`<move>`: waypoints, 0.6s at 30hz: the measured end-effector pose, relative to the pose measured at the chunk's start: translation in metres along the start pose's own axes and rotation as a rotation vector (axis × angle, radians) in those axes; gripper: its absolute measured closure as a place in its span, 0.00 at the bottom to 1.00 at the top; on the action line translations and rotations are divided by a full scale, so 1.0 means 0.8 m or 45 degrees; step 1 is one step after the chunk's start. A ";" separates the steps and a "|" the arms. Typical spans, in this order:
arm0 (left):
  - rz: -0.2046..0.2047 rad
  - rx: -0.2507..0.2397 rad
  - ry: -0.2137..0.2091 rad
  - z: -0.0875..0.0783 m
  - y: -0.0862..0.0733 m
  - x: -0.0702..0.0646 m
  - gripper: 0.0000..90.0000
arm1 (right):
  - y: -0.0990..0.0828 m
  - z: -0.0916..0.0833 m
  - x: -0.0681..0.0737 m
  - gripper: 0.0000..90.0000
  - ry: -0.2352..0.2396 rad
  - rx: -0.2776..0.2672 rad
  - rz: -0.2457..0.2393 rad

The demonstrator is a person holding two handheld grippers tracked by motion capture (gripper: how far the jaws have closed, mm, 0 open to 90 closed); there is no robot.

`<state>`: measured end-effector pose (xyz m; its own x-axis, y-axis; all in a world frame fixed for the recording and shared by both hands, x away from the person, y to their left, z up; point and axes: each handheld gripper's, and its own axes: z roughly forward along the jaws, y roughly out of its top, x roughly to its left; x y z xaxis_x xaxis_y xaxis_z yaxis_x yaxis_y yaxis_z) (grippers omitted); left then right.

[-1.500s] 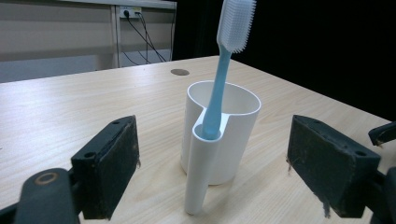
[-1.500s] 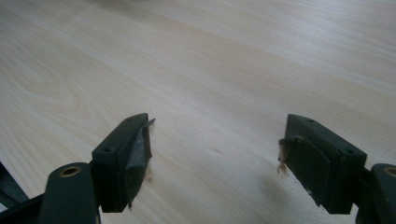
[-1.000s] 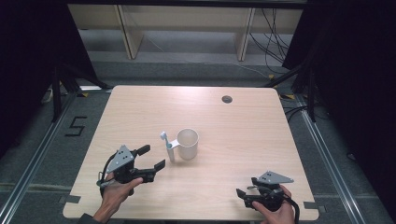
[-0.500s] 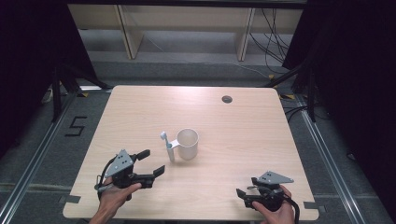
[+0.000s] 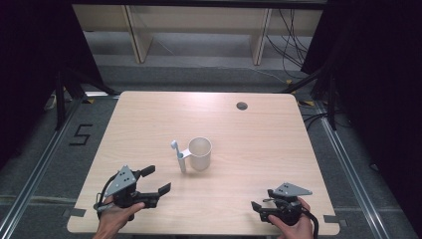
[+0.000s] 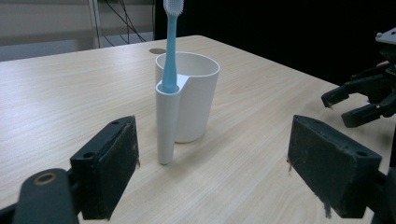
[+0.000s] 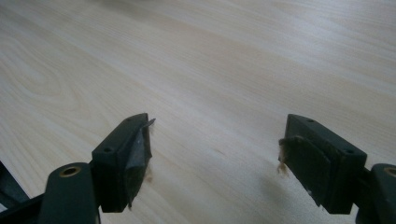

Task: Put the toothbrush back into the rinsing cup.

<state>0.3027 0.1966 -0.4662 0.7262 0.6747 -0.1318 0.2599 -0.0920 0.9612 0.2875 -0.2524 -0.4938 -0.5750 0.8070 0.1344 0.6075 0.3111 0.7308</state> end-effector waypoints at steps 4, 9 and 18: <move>0.007 0.009 0.006 -0.007 -0.001 -0.001 0.17 | 0.000 0.000 0.000 0.27 -0.004 0.002 0.004; 0.014 0.031 0.005 -0.012 -0.004 -0.002 0.17 | 0.000 0.001 0.000 0.27 0.004 -0.001 0.004; 0.019 0.067 -0.003 -0.021 -0.018 -0.003 0.17 | 0.000 0.001 0.003 0.27 0.010 -0.013 0.021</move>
<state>0.2869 0.2084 -0.4757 0.7320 0.6710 -0.1181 0.2818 -0.1404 0.9491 0.2867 -0.2504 -0.4942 -0.5694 0.8080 0.1517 0.6113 0.2927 0.7353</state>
